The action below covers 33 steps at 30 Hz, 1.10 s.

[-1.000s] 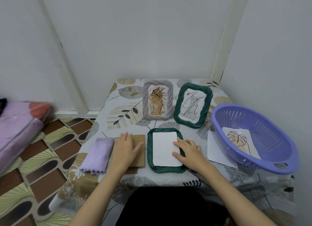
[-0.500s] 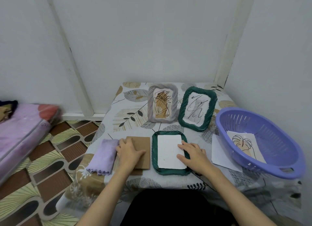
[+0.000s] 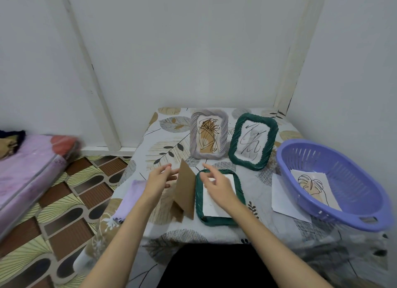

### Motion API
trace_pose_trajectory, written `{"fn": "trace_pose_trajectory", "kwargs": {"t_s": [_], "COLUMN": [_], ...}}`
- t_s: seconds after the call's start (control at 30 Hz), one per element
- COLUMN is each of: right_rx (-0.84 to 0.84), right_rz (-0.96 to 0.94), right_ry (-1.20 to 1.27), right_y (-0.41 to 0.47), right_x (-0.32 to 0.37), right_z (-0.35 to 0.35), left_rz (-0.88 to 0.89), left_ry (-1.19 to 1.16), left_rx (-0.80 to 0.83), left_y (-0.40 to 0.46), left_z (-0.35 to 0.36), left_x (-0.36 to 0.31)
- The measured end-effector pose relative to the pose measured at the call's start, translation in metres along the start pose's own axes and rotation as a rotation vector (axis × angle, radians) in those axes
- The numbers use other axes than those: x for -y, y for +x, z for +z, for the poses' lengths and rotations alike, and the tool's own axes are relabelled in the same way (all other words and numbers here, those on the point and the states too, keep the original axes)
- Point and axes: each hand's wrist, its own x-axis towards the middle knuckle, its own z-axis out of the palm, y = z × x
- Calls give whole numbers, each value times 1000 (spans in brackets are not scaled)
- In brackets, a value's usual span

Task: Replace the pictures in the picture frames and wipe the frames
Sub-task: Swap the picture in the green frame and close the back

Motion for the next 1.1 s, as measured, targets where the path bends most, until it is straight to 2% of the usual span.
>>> {"fn": "trace_pose_trajectory", "kwargs": {"t_s": [0.07,0.2,0.33,0.43,0.57,0.7,0.77,0.93,1.03,1.1], "right_rx": [70,49,-43,-106,-137,-171,-169,-148,-94,-93], "right_rz": [12,15,-57,-45,73,177,204,252,253,256], "right_ry": [-71,-317,-332,-269,79,403,377,196,209,215], "right_y": [4,-1,-4,1,5,2,4,2,-6,-7], "right_x": [16,26,22,16,2,-8,-18,-41,-51,-61], "right_z": [21,37,38,26,4,-23,-41,-72,-75,-73], "left_rz": [-13,-122,-136,-131,-143,-105,-26,105,134,186], "left_ry": [-42,-299,-385,-281,-108,-134,-70,265,426,563], "left_rx": [69,183,102,92,186,256,285,396,440,413], "left_y": [-1,-4,-3,0,-5,-4,-2,-2,-2,0], "left_z": [0,-4,-8,-7,3,16,28,54,57,54], "left_x": [1,4,13,24,27,20,14,10,19,27]}}
